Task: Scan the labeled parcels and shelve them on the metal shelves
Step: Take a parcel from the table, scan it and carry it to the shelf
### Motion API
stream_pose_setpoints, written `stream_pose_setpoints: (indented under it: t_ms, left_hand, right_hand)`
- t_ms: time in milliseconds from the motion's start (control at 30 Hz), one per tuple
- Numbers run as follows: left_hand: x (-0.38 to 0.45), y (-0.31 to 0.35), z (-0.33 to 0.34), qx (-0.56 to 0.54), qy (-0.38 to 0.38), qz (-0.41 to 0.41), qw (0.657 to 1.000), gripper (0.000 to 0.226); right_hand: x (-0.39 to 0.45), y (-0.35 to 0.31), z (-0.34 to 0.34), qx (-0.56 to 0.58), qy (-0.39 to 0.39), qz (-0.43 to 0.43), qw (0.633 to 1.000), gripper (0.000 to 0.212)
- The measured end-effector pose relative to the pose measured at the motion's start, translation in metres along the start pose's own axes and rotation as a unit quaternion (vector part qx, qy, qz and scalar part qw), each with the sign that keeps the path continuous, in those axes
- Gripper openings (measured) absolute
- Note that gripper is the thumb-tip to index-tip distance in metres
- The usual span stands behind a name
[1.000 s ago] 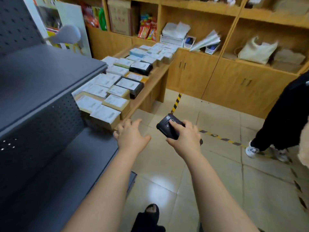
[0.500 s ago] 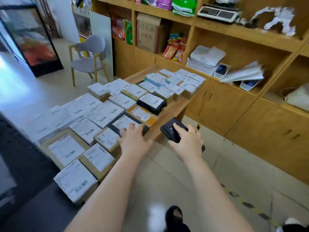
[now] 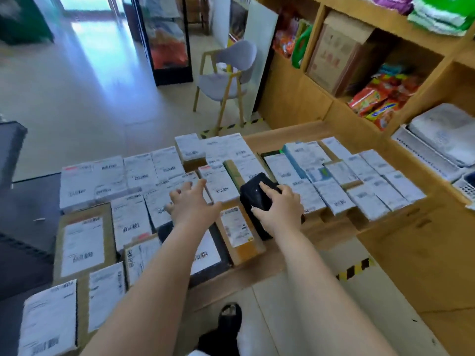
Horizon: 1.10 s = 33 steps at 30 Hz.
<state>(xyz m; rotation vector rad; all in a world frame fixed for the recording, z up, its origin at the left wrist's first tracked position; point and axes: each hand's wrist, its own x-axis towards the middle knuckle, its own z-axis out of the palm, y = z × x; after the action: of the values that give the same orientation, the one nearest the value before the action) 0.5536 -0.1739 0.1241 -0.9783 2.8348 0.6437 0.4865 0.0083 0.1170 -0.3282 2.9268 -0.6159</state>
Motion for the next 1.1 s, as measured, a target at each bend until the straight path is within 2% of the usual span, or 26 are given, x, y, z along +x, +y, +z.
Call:
stream_pose_setpoints:
  t_ms: [133,333,467,667,833,967,1100]
  left_hand:
    - [0.068,0.022,0.019,-0.017,-0.014,-0.028,0.999,0.072]
    - [0.173,0.076,0.059,-0.051,-0.096,-0.038,0.993,0.065]
    - [0.229,0.112,0.08,-0.027,-0.102,-0.043,0.993,0.065]
    - [0.298,0.166,0.134,0.006,-0.174,-0.056,0.983,0.066]
    - [0.328,0.196,0.16,0.101,-0.199,-0.098,0.97,0.07]
    - [0.356,0.215,0.17,0.101,-0.205,-0.124,0.966,0.075]
    - [0.39,0.242,0.18,0.076,-0.197,-0.104,0.972,0.07]
  right_hand:
    - [0.078,0.004,0.01,0.001,-0.029,-0.022,0.999,0.067]
    - [0.203,0.018,0.007,-0.02,-0.045,-0.017,0.999,0.068]
    - [0.271,0.024,0.022,-0.025,-0.057,-0.028,0.998,0.066]
    - [0.366,0.042,0.039,-0.029,-0.079,-0.073,0.994,0.065]
    - [0.418,0.069,0.035,-0.011,-0.102,-0.116,0.988,0.066]
    - [0.441,0.087,0.039,0.003,-0.122,-0.127,0.984,0.066]
    - [0.458,0.099,0.04,0.007,-0.129,-0.124,0.984,0.065]
